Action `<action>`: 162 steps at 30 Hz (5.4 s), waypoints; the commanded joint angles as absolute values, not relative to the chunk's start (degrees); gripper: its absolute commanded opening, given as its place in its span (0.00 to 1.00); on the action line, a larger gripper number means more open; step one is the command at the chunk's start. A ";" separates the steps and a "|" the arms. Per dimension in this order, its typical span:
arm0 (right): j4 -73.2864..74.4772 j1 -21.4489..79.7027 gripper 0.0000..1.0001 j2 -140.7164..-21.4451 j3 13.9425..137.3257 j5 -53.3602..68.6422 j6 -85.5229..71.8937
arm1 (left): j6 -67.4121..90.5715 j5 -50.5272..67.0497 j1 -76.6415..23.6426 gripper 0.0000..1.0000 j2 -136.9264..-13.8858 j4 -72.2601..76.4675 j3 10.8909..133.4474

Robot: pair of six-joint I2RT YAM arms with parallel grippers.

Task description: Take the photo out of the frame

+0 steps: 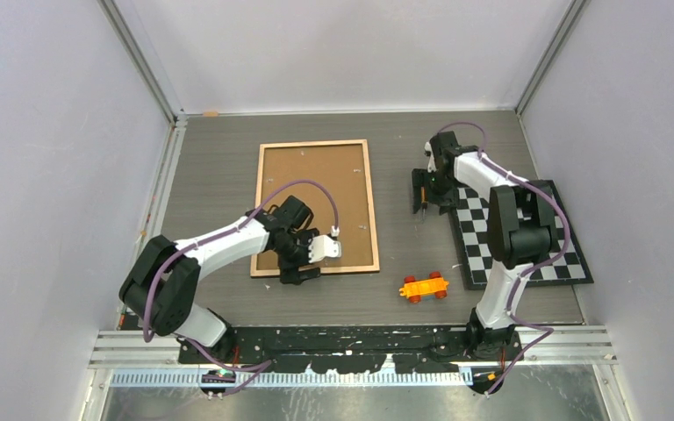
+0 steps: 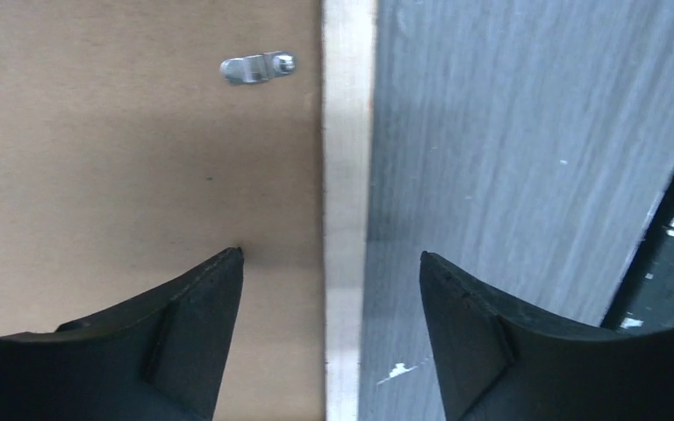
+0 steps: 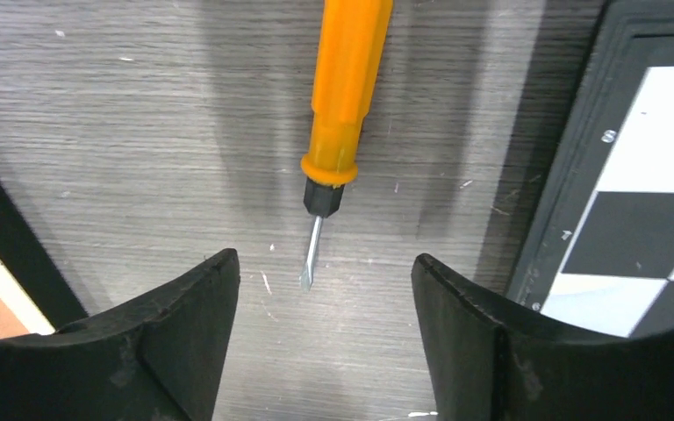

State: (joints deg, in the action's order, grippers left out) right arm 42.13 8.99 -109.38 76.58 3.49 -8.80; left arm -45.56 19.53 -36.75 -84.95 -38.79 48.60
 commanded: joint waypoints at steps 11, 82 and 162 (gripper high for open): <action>32.69 10.71 0.99 -97.84 84.24 5.10 2.63 | -43.08 12.49 -31.53 0.63 -90.54 -23.82 52.23; -21.91 16.30 0.47 -131.75 80.51 60.36 -69.68 | -44.61 34.63 -30.68 0.00 -76.09 -32.73 54.75; 22.34 42.19 0.01 -114.94 126.65 -10.76 51.24 | 24.37 34.59 22.52 1.00 -88.73 -17.34 69.59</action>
State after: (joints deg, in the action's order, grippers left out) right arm 37.45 39.55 -122.23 131.46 -14.76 45.23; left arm 25.06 32.71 21.17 -88.49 -19.51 66.96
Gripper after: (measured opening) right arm 0.324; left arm 0.996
